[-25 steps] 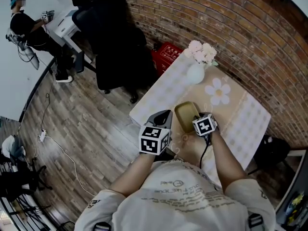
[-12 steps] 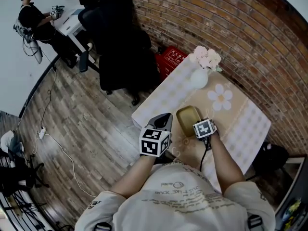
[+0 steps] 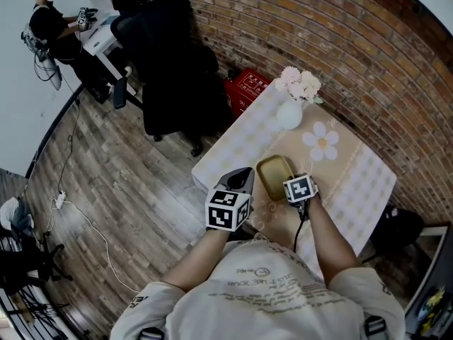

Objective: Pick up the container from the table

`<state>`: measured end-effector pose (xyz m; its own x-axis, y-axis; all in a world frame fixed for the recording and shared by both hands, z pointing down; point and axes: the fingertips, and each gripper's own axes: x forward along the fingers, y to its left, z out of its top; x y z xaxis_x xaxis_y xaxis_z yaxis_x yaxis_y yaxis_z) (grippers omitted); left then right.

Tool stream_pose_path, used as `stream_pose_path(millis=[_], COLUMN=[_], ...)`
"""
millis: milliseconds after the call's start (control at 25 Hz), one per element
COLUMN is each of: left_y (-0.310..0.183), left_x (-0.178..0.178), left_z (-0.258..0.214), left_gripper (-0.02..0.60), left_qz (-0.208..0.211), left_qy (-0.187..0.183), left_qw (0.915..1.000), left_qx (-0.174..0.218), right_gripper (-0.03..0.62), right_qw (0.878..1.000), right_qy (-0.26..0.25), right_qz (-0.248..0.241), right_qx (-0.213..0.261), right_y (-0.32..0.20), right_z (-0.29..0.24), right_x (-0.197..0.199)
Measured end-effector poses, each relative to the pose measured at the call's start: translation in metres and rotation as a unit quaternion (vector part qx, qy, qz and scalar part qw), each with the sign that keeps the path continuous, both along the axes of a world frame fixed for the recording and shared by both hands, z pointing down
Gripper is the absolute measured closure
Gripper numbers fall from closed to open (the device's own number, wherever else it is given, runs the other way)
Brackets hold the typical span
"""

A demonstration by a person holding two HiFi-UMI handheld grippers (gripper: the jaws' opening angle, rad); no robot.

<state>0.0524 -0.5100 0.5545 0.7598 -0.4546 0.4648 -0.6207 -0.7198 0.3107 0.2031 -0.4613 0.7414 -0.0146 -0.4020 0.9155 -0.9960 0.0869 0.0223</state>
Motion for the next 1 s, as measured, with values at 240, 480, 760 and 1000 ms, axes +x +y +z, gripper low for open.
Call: stream_pose_path(millis=[240, 480, 760, 1000], left_y=[0.0, 0.0, 0.001, -0.001], left_x=[0.002, 0.006, 0.012, 0.017], left_z=[-0.001, -0.003, -0.003, -0.004], left_gripper=[0.577, 0.577, 0.577, 0.578], left_qz=[0.006, 0.012, 0.023, 0.033], left_qy=[0.002, 0.004, 0.008, 0.011], left_qw=[1.0, 0.9999, 0.9997, 0.9994], left_qx=[0.001, 0.003, 0.003, 0.004], right_gripper=[0.588, 0.588, 0.589, 0.591], right_qw=[1.0, 0.999, 0.995, 0.99], right_qy=[-0.01, -0.035, -0.055, -0.07], right_qz=[0.013, 0.038, 0.073, 0.105], right_qx=[0.014, 0.017, 0.035, 0.054], right_y=[-0.002, 0.002, 0.004, 0.001], right_z=[-0.005, -0.009, -0.025, -0.053], right_x=[0.002, 0.003, 0.009, 0.014])
